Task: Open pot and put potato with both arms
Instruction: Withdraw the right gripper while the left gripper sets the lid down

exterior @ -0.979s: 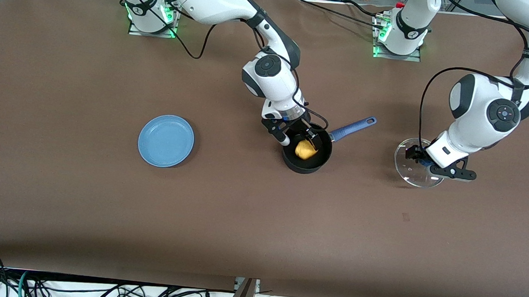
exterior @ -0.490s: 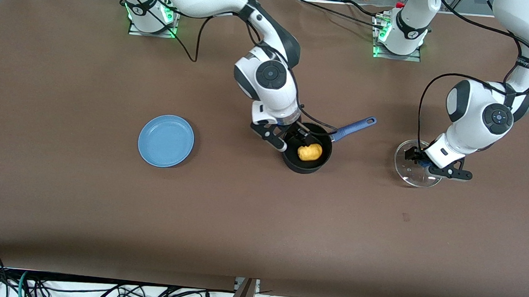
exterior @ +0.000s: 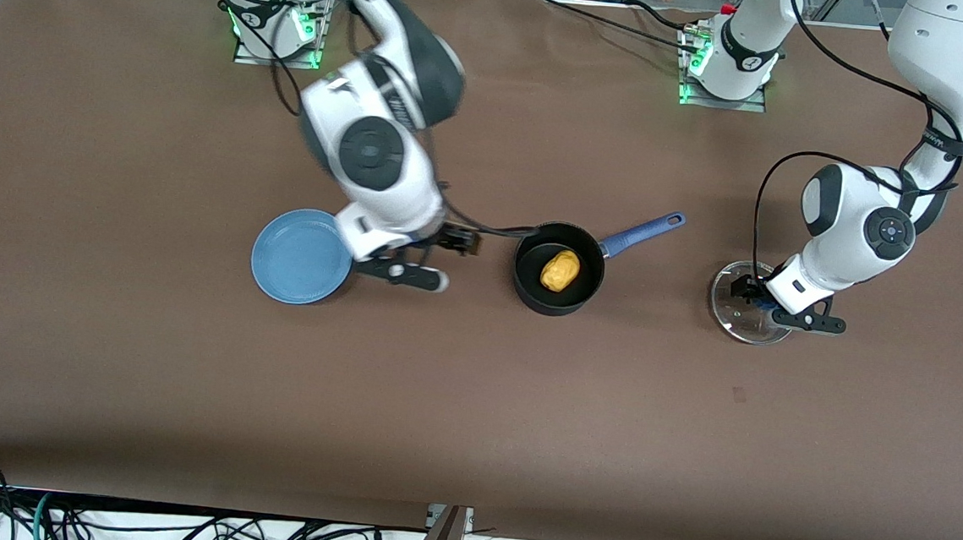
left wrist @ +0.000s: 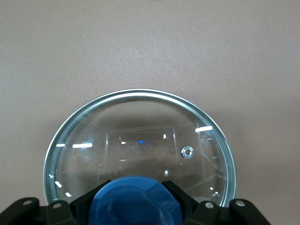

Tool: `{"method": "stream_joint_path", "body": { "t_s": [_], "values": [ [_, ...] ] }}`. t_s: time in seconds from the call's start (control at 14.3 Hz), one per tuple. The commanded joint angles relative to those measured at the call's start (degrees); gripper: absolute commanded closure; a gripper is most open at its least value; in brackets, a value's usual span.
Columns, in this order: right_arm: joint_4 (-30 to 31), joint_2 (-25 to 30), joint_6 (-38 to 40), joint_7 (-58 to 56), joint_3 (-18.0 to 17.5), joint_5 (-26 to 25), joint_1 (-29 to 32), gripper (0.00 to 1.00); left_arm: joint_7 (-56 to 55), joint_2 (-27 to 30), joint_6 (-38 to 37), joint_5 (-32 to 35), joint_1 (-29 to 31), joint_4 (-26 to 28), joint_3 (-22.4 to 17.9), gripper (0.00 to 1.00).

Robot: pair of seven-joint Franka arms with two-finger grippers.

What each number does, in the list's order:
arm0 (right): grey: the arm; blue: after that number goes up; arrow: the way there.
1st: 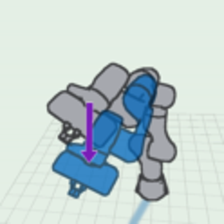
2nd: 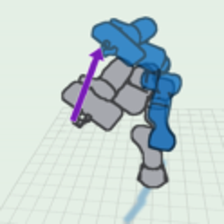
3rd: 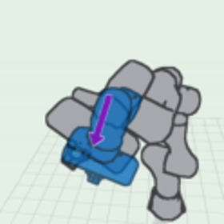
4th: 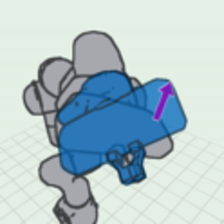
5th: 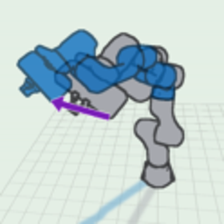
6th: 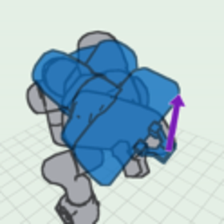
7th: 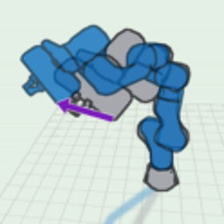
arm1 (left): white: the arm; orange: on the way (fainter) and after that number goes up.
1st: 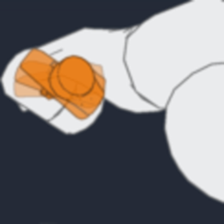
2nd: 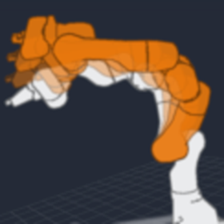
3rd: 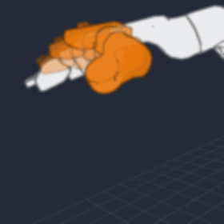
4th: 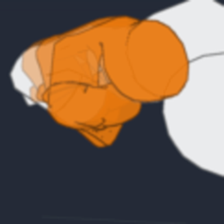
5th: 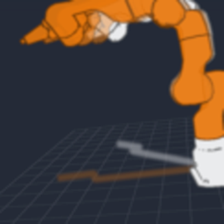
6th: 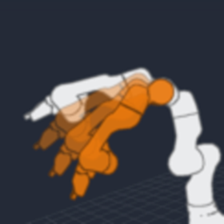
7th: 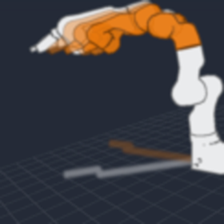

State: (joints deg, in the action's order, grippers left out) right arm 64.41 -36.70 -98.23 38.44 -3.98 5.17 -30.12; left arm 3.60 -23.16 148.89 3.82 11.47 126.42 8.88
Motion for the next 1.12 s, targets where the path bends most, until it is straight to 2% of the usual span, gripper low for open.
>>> {"method": "stream_joint_path", "body": {
  "t_s": [0.0,0.07,0.28,0.49,0.63,0.84,1.05],
  "values": [
    [1.2,5.4,5.1,-13.0,-0.8,0.0,6.3,0.0,1.5,0.1,0.4,0.1,0.6,-0.4,0.3,0.42],
    [1.6,7.0,7.1,-15.0,-0.8,-0.5,8.1,0.0,1.5,0.0,0.4,0.7,0.6,-0.4,0.3,0.35],
    [6.2,14.3,9.0,-17.5,-1.1,-4.5,13.6,0.0,1.5,0.1,0.4,1.0,0.6,-0.6,0.3,0.3],
    [14.8,21.0,7.4,-20.2,-2.0,-5.7,18.1,0.0,1.5,0.7,0.2,1.0,0.7,-0.6,0.3,0.25],
    [17.0,23.3,7.5,-23.0,-2.3,-7.1,20.7,0.0,1.4,1.4,-0.3,1.0,0.7,-0.9,0.2,0.24],
    [22.8,27.8,6.7,-39.4,-2.3,-7.4,25.1,0.0,1.1,4.3,-0.9,1.0,1.3,-1.0,0.3,0.22],
    [24.1,29.4,4.9,-39.8,-2.3,-7.0,27.1,0.0,1.1,6.5,-8.7,0.9,1.3,-5.2,0.6,0.22]
  ]
}}
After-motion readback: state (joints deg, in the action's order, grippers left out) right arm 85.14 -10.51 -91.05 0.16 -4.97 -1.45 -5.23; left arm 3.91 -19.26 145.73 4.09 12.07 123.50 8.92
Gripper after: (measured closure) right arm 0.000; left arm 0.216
